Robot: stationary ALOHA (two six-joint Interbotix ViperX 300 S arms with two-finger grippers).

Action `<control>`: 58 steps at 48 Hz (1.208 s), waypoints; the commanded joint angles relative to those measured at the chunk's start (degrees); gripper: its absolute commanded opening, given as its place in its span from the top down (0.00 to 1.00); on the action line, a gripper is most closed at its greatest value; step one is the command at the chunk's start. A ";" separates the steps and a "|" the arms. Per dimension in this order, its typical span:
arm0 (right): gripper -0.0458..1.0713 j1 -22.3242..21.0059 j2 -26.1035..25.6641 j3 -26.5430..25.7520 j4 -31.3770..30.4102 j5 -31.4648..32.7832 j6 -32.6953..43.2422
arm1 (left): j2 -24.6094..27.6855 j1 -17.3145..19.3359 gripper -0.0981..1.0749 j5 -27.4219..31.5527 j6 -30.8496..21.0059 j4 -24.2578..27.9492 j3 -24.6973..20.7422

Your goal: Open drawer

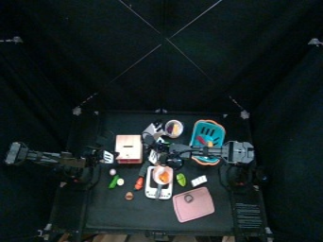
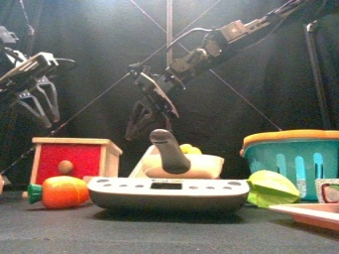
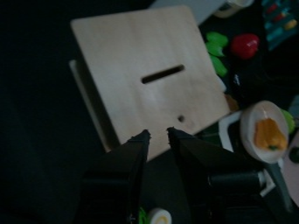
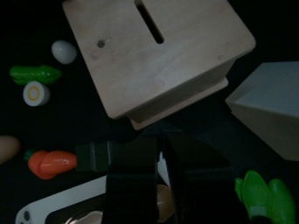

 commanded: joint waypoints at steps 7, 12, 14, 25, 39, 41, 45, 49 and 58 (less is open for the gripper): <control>0.59 0.00 -4.13 0.53 -0.26 -8.09 -0.44 | 3.87 -7.21 0.31 -1.23 -1.67 -3.08 -2.81; 0.59 -0.26 -3.25 0.00 0.09 -12.83 0.09 | 8.09 -7.65 0.31 -1.49 -2.72 -5.80 -2.99; 0.59 -0.35 -2.55 -0.18 0.26 -14.24 0.18 | 9.40 -7.65 0.31 -1.49 -2.72 -6.15 -3.08; 0.60 -1.49 0.70 -2.29 0.35 -16.96 0.18 | 13.10 -7.56 0.26 -2.29 -5.63 -4.83 -3.34; 0.60 -3.52 4.31 -5.54 1.05 -18.54 0.18 | 17.14 -7.29 0.18 -4.31 -12.39 1.58 -4.39; 0.60 -3.87 4.75 -5.80 1.41 -18.81 0.18 | 18.19 -6.94 0.18 -4.31 -13.54 2.46 -4.48; 0.60 -4.22 5.71 -6.24 1.76 -19.07 0.09 | 20.39 -6.68 0.18 -4.22 -15.73 3.34 -4.75; 0.60 -4.22 6.42 -6.77 1.49 -19.16 0.09 | 22.15 -6.59 0.18 -4.31 -17.75 3.34 -5.01; 0.60 -4.66 8.44 -8.96 0.44 -19.16 0.00 | 24.79 -6.24 0.19 -4.22 -20.74 4.48 -6.24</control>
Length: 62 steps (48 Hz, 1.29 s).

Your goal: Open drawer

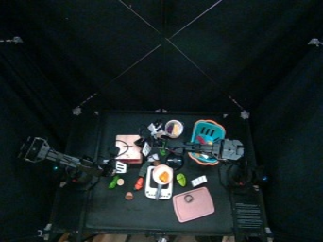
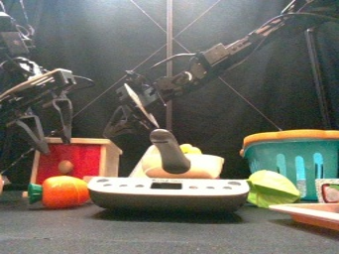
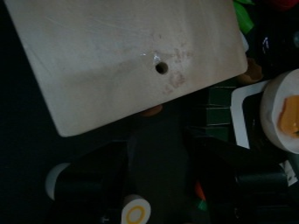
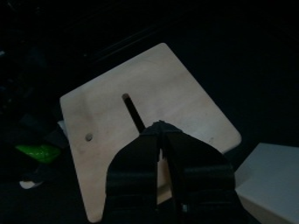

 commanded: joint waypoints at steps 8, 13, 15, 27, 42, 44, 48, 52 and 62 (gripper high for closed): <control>0.61 -0.62 0.62 -3.52 -0.44 0.00 0.09 | 4.04 1.32 0.19 0.26 -0.62 1.49 -2.81; 0.64 -0.70 1.41 -3.69 -0.44 1.05 0.09 | 5.63 1.93 0.19 0.26 -0.62 1.49 -3.34; 0.66 -0.70 1.49 -3.43 -0.44 1.85 0.09 | 5.98 2.11 0.19 0.26 -0.62 1.41 -3.52; 0.76 -0.70 1.58 -2.90 -0.44 3.87 0.09 | 7.03 4.31 0.19 0.53 -0.62 2.11 -3.87; 0.77 -0.70 1.58 -2.81 -0.44 3.96 0.09 | 8.26 6.59 0.19 0.26 -0.62 2.72 -3.96; 0.77 -0.70 1.58 -2.81 -0.44 4.13 0.09 | 8.53 6.77 0.19 0.09 -0.62 2.72 -3.96; 0.77 -0.70 1.58 -2.81 -0.44 4.22 0.00 | 9.14 6.77 0.19 -0.09 -0.53 2.55 -3.96; 0.77 -0.70 1.58 -2.81 -0.44 4.22 0.00 | 9.93 6.94 0.19 -0.18 -0.53 2.55 -3.96; 0.77 -0.70 1.58 -2.55 -0.44 4.22 0.00 | 11.78 7.38 0.20 -0.70 -0.62 2.37 -4.04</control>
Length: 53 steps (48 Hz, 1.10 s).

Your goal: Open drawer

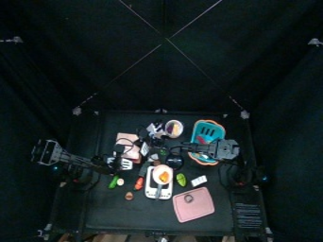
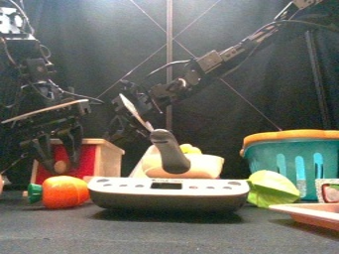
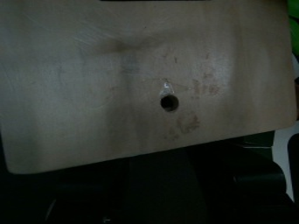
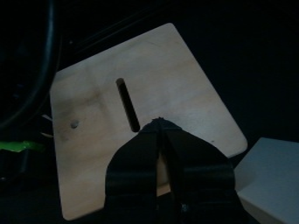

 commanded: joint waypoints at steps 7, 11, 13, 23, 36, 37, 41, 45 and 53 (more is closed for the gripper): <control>0.77 -0.44 -1.49 0.18 0.00 0.53 0.00 | 0.35 0.53 0.24 -0.18 0.00 0.00 -1.14; 0.77 -0.44 -1.49 0.18 0.00 0.44 0.00 | 0.44 0.62 0.31 -0.18 0.09 -0.09 -1.14; 0.77 -0.44 -1.49 0.18 0.00 0.44 -0.09 | 0.44 0.62 0.33 -0.26 0.09 -0.09 -1.14; 0.77 -0.44 -1.49 0.18 0.00 0.53 0.00 | 0.35 0.09 0.38 -0.44 0.18 -2.29 -1.23; 0.77 -0.35 -1.49 0.00 0.00 1.23 0.09 | 0.26 -4.39 0.38 -0.18 0.09 -6.24 -1.93; 0.77 -0.44 -1.49 -0.09 0.00 1.41 0.09 | 0.35 -4.66 0.38 -0.18 0.09 -6.50 -2.02; 0.77 -0.44 -1.49 -0.26 0.00 2.02 0.00 | 0.26 -5.63 0.38 -0.09 0.18 -7.29 -2.20; 0.77 -0.44 -1.58 -0.26 0.00 2.55 -0.09 | 0.18 -6.77 0.38 -0.18 0.18 -8.26 -2.20; 0.77 -0.44 -1.58 -0.35 0.00 2.64 -0.09 | -0.26 -9.23 0.38 0.00 0.09 -10.90 -2.29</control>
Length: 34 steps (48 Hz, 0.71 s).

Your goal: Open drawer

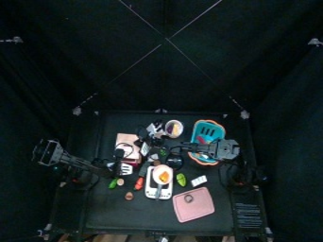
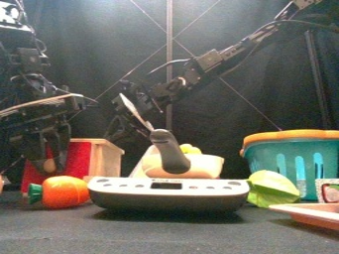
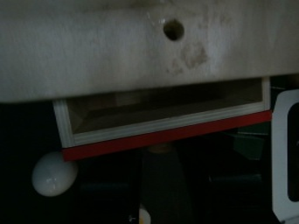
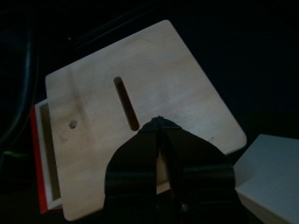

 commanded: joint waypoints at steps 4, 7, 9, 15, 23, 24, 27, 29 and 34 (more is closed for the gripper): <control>0.77 -0.35 -1.49 0.00 0.00 0.97 -0.09 | -0.53 -2.64 0.38 0.18 -0.09 -2.55 -1.14; 0.77 -0.44 -1.49 0.00 0.00 0.97 -0.09 | -0.53 -3.34 0.38 0.18 -0.09 -3.43 -1.23; 0.77 -0.44 -1.49 0.00 0.00 0.97 -0.09 | -0.53 -3.87 0.38 0.18 -0.09 -3.78 -1.23; 0.77 -0.44 -1.49 0.00 0.00 0.97 0.00 | -0.53 -5.36 0.38 0.18 -0.09 -5.62 -1.32; 0.77 -0.44 -1.49 0.00 0.00 0.97 0.00 | -0.53 -6.24 0.38 0.18 -0.09 -6.24 -2.02; 0.77 -0.44 -1.49 0.00 0.00 0.97 0.00 | -0.53 -6.33 0.38 0.18 -0.09 -6.24 -2.11; 0.77 -0.44 -1.49 0.00 0.00 0.97 0.00 | -0.53 -6.68 0.38 0.18 0.00 -6.24 -2.37; 0.77 -0.44 -1.49 0.00 0.00 0.97 0.00 | -0.53 -7.03 0.38 0.18 0.00 -6.33 -2.46; 0.77 -0.44 -1.49 0.00 0.00 0.97 0.00 | -0.53 -7.56 0.38 0.18 0.00 -7.29 -2.55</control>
